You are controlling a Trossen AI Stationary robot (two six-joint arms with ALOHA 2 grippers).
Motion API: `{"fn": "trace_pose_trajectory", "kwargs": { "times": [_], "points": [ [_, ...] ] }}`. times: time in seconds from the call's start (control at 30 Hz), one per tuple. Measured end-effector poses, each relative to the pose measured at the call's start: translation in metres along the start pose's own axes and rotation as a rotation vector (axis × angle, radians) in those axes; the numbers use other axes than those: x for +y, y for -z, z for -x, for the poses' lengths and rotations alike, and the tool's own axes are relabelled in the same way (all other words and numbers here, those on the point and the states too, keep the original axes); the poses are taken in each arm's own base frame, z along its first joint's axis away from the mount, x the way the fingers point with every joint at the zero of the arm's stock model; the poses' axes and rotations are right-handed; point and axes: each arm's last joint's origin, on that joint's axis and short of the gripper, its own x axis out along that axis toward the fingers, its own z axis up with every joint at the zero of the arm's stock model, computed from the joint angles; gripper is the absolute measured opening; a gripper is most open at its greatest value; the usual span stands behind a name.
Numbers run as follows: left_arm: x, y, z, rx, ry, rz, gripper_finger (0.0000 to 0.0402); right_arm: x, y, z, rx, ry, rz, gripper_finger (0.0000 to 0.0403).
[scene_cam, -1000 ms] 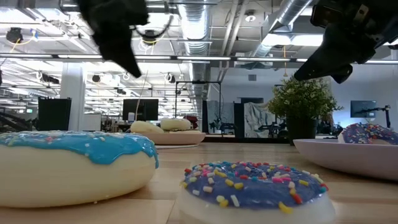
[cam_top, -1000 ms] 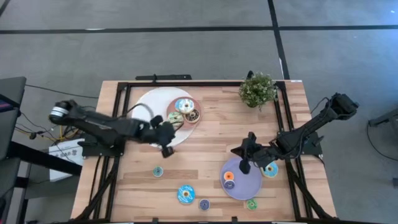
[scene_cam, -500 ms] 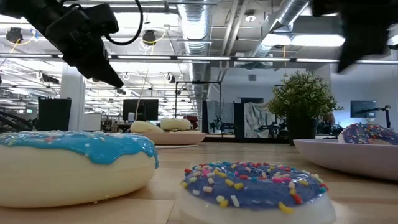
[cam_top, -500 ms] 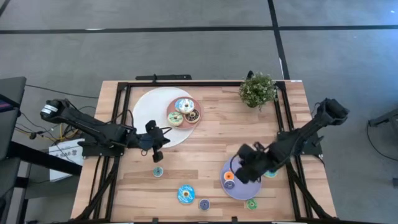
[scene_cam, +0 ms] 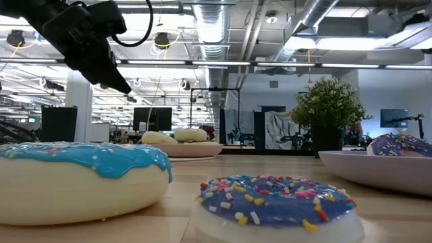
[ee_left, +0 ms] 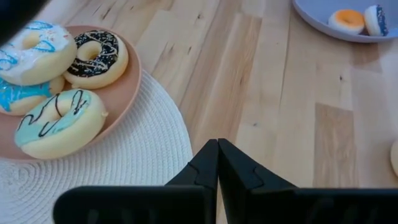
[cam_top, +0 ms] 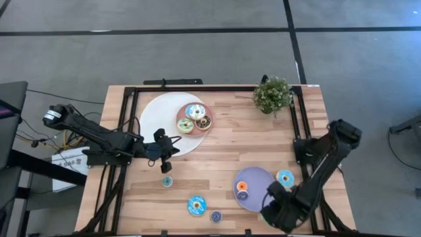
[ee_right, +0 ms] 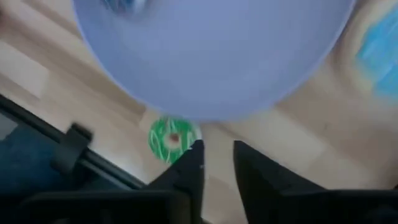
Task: Pick & Place donuts
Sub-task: Put the small green donut on the purple plate
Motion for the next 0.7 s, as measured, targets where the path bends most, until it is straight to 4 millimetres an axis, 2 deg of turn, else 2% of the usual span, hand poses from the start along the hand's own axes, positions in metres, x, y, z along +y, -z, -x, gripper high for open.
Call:
{"fn": "trace_pose_trajectory", "kwargs": {
  "times": [0.1,0.23,0.43,0.53,0.7],
  "points": [
    [0.000,0.000,0.000,-0.003,0.001,0.019,0.0000,0.003,0.012,-0.015,0.002,0.020,-0.018,0.0128],
    [0.000,0.000,0.000,-0.002,0.000,0.039,0.0000,0.009,0.018,-0.035,0.007,0.039,-0.025,0.0198],
    [0.000,0.000,0.000,-0.002,0.000,0.049,0.0000,0.014,0.020,-0.040,0.015,0.005,-0.031,0.0295],
    [0.000,0.000,0.000,-0.003,-0.003,0.049,0.0000,0.015,0.018,-0.041,0.016,0.001,-0.028,0.0327],
    [0.000,0.000,0.000,-0.006,-0.011,0.049,0.0000,0.025,0.013,-0.055,0.018,-0.018,-0.005,0.0356]
  ]
}}
